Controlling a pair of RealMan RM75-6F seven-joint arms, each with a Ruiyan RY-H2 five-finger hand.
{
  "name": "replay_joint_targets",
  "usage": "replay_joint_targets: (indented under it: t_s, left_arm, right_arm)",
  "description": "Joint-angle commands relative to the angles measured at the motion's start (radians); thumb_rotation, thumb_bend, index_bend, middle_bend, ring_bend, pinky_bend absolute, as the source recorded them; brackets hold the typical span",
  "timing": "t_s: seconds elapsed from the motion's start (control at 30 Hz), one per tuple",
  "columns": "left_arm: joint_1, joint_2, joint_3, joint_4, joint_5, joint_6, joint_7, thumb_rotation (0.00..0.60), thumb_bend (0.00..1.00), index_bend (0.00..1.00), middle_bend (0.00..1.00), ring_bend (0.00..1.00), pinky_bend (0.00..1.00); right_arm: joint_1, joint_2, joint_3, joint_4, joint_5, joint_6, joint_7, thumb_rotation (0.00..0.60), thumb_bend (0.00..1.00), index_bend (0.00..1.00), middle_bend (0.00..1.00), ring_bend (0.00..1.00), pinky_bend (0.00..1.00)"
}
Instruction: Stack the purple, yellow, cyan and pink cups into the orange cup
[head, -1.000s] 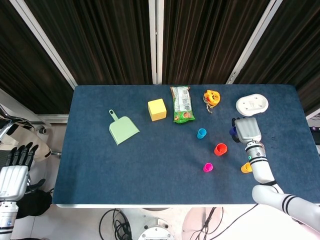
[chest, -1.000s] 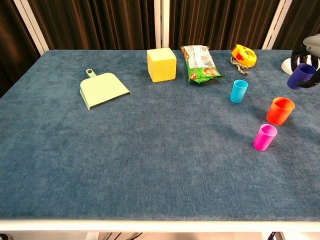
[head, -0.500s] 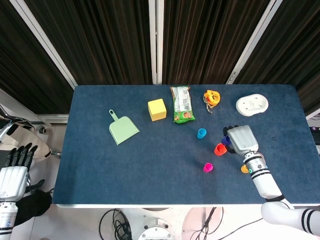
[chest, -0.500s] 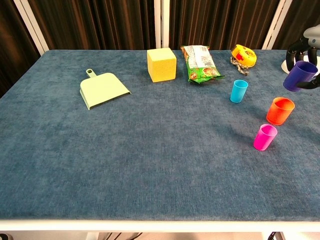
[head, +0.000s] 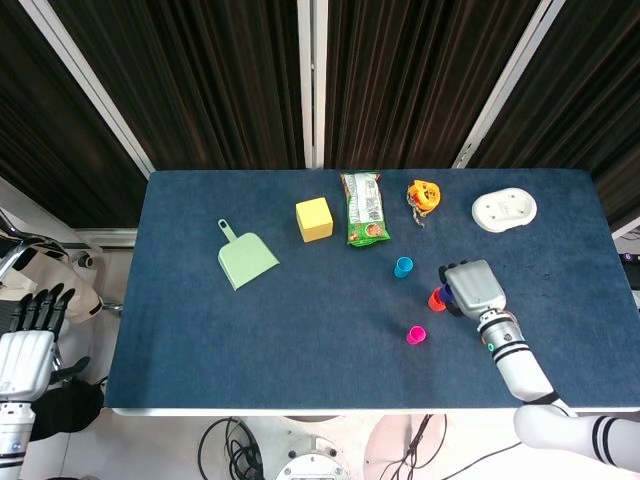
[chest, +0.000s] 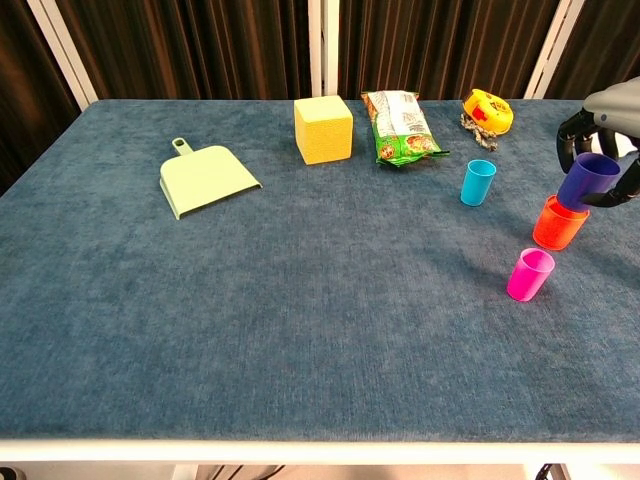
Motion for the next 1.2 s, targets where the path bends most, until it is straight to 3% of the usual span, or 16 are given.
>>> replay_joint_targets:
  t_s: [0.03, 0.3, 0.6, 0.83, 1.03, 1.2]
  left_arm:
    - [0.000, 0.000, 0.000, 0.001, -0.001, -0.001, -0.001, 0.600, 0.06, 0.03, 0.00, 0.00, 0.00]
    - [0.003, 0.000, 0.001, 0.001, 0.002, 0.006, -0.001, 0.600, 0.06, 0.03, 0.00, 0.00, 0.00]
    - [0.006, 0.000, 0.003, 0.005, 0.001, 0.007, -0.007, 0.600, 0.06, 0.03, 0.00, 0.00, 0.00]
    - [0.008, -0.001, 0.002, 0.007, 0.000, 0.009, -0.008, 0.600, 0.06, 0.03, 0.00, 0.00, 0.00]
    - [0.008, -0.001, 0.003, 0.007, 0.001, 0.009, -0.006, 0.600, 0.06, 0.03, 0.00, 0.00, 0.00]
    - [0.006, -0.004, 0.004, 0.009, 0.002, 0.004, -0.006, 0.600, 0.06, 0.03, 0.00, 0.00, 0.00]
  right_arm:
    - [0.005, -0.006, -0.005, 0.004, 0.010, 0.001, -0.008, 0.600, 0.23, 0.52, 0.51, 0.46, 0.61]
    - [0.013, -0.022, -0.015, 0.016, 0.007, 0.018, -0.015, 0.600, 0.22, 0.51, 0.46, 0.46, 0.60]
    - [0.024, -0.014, -0.026, 0.008, 0.027, 0.005, -0.023, 0.600, 0.13, 0.36, 0.37, 0.45, 0.60]
    - [0.012, 0.004, -0.021, -0.008, -0.020, 0.035, 0.021, 0.600, 0.10, 0.34, 0.35, 0.45, 0.60]
    - [-0.037, 0.105, -0.056, -0.118, -0.090, 0.102, 0.029, 0.600, 0.07, 0.33, 0.36, 0.45, 0.60]
    - [-0.077, 0.244, -0.108, -0.208, -0.064, 0.087, 0.029, 0.600, 0.03, 0.27, 0.34, 0.45, 0.60]
